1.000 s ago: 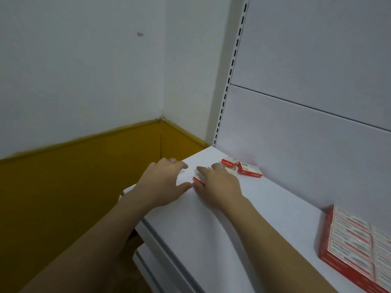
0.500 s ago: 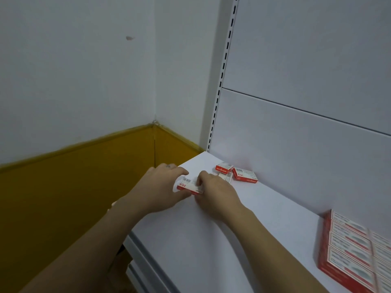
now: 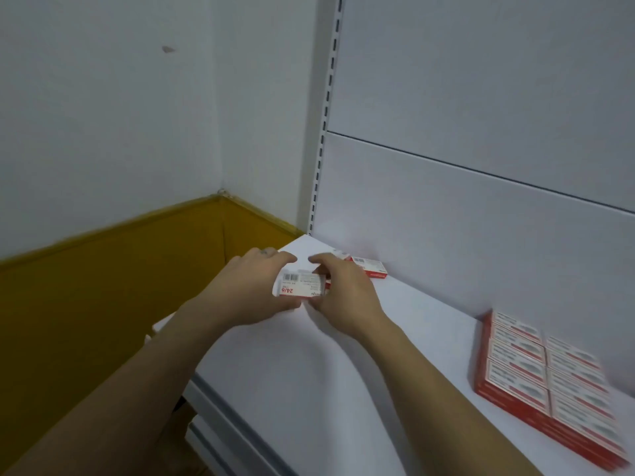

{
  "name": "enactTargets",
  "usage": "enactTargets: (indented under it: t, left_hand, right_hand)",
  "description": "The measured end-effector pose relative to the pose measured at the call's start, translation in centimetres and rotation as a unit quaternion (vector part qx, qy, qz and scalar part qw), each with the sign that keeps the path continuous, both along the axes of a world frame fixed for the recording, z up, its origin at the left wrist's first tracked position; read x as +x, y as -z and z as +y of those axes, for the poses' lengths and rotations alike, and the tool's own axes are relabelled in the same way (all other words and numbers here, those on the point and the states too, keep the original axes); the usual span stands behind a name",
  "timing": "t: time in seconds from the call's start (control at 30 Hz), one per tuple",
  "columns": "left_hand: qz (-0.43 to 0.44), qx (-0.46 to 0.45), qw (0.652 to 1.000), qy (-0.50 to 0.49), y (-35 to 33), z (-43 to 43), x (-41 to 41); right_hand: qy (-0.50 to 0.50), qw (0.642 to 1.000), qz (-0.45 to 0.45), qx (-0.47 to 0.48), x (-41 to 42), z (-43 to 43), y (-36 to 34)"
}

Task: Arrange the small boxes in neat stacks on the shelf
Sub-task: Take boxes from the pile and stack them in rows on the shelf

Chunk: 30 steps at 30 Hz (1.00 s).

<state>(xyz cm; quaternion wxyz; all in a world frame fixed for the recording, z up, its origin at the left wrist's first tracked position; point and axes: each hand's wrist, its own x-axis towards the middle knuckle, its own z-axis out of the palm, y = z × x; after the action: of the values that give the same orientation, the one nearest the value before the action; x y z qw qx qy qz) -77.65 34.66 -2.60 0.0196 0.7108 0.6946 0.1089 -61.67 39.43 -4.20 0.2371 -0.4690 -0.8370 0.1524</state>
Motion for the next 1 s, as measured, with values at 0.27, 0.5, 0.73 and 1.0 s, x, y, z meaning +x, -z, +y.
enactTargets:
  t: [0.27,0.5,0.73,1.0]
  left_hand:
    - [-0.069,0.077,0.990,0.092,-1.9,0.0,6.7]
    - [-0.109,0.108,0.967,0.206,-2.6,2.8,12.7]
    - [-0.193,0.127,0.926,0.299,-2.0,6.0,16.3]
    - [-0.294,0.126,0.891,0.324,2.6,7.2,17.5]
  right_hand:
    - [0.075,0.995,0.032,0.058,7.9,-2.9,-3.3]
    - [0.178,0.977,0.080,0.079,14.1,-4.5,-4.7]
    - [0.241,0.956,0.149,0.075,17.5,-4.4,-5.0]
    - [0.312,0.928,0.201,0.037,17.5,-3.6,-2.0]
